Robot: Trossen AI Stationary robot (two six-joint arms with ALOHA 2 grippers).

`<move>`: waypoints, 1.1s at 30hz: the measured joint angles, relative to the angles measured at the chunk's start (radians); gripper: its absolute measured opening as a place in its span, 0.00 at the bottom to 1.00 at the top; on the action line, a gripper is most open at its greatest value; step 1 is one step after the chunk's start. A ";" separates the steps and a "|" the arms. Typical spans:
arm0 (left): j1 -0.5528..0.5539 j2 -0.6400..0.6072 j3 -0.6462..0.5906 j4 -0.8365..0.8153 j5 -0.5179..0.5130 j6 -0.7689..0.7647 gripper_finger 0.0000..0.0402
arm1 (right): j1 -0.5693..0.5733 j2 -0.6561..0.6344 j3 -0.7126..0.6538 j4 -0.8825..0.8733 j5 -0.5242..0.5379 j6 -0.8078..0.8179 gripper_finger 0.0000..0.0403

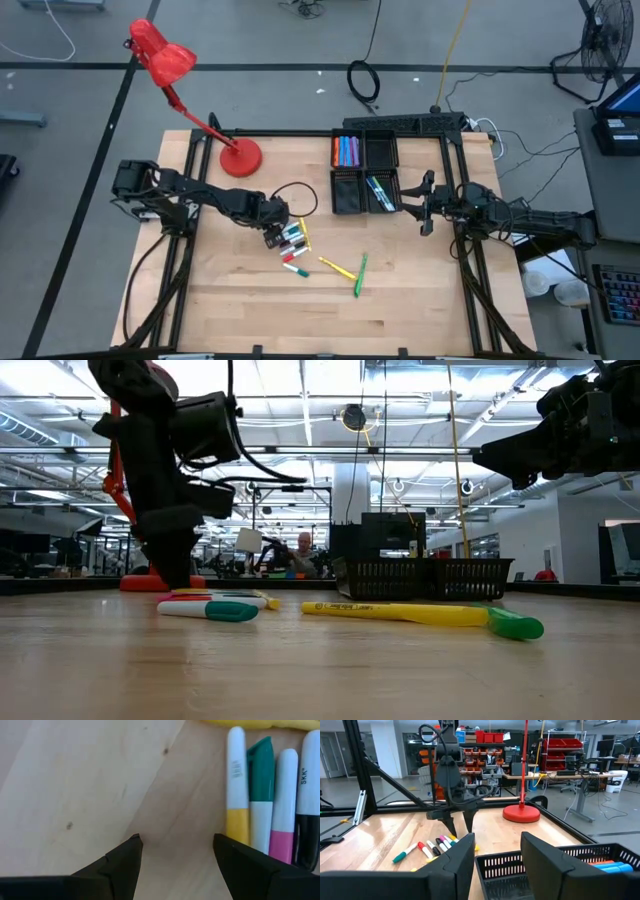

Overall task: Pick & Place Markers
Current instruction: Put the yellow and white highlighter pen into the top right black bin

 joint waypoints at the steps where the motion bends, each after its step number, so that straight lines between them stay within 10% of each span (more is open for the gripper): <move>1: 0.000 -0.003 0.000 -0.004 0.000 -0.001 0.62 | 0.000 0.000 0.000 0.000 0.000 0.000 0.36; 17: -0.019 -0.160 0.000 -0.008 -0.011 -0.013 0.62 | 0.000 0.000 0.000 0.000 0.000 0.000 0.36; 33: -0.065 -0.029 -0.001 0.121 -0.037 0.003 0.62 | 0.000 0.004 0.000 0.001 0.000 0.000 0.36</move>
